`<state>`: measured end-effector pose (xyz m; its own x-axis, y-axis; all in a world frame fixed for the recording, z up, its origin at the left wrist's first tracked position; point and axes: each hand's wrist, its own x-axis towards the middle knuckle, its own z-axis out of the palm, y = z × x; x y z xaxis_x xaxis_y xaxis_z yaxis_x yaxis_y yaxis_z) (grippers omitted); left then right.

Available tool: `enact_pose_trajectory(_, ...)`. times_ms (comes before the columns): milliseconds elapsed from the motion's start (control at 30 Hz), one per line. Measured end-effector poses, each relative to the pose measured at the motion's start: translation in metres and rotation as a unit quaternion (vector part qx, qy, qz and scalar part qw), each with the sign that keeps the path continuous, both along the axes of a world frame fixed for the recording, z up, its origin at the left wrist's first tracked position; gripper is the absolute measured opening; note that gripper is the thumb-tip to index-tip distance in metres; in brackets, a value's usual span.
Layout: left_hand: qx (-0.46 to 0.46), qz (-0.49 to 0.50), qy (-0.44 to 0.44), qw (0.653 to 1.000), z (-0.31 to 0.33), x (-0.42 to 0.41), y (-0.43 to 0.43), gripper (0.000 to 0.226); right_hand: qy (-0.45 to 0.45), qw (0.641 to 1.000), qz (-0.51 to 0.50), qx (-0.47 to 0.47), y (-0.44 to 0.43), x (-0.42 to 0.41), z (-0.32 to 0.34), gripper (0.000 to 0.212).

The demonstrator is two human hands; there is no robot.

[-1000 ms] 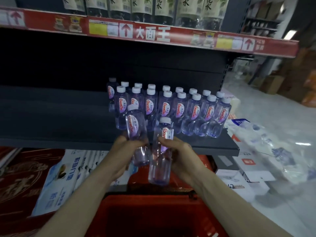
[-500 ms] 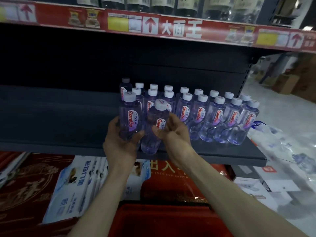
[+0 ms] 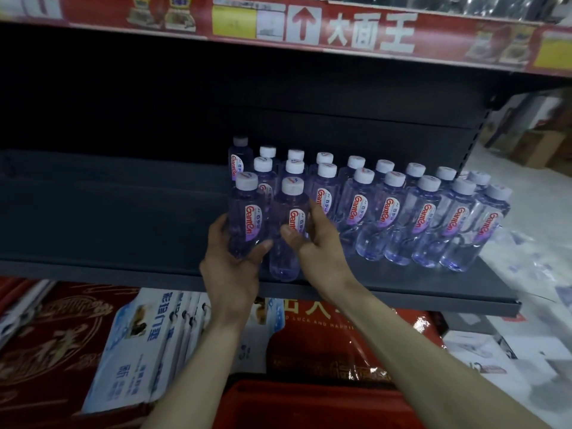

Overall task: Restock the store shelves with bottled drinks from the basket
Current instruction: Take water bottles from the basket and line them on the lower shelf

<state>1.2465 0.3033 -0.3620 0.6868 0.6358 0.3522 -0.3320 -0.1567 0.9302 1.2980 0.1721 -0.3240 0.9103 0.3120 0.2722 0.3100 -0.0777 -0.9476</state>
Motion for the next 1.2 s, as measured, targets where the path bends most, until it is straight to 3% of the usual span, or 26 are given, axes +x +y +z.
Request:
enact_pose_trajectory(167, 0.003, -0.011, 0.023, 1.0, -0.001, 0.003, 0.003, 0.073, -0.051, 0.995, -0.053, -0.06, 0.009, 0.003, -0.01, 0.065)
enact_pose_trajectory(333, 0.037, -0.055, 0.075, 0.995, -0.001, -0.003, 0.009, 0.069, -0.067, 0.993, -0.066, -0.064, 0.005, -0.002, -0.012, 0.051)
enact_pose_trajectory(467, 0.067, -0.099, 0.13, 0.984, 0.006, -0.011, 0.018, 0.054, -0.04, 0.991, -0.07, -0.104, 0.0, -0.006, -0.03, 0.067)
enact_pose_trajectory(633, 0.108, -0.093, 0.178, 0.974, 0.008, -0.014, 0.028, 0.041, -0.02, 0.984, -0.117, -0.132, -0.011, -0.017, -0.053, 0.051)
enact_pose_trajectory(800, 0.161, -0.083, 0.175, 0.968, -0.001, -0.008, 0.032, 0.046, -0.056, 0.975, -0.14, -0.161, -0.012, -0.01, -0.057, 0.043)
enact_pose_trajectory(1033, 0.097, -0.084, 0.145, 0.981, -0.018, 0.008, 0.027, 0.052, -0.064, 0.958, -0.206, -0.188, -0.013, 0.0, -0.058, 0.046)
enact_pose_trajectory(1200, 0.115, -0.087, 0.144, 0.979, -0.025, 0.013, 0.023, 0.046, -0.052, 0.942, -0.261, -0.207, -0.005, 0.005, -0.059, 0.053)
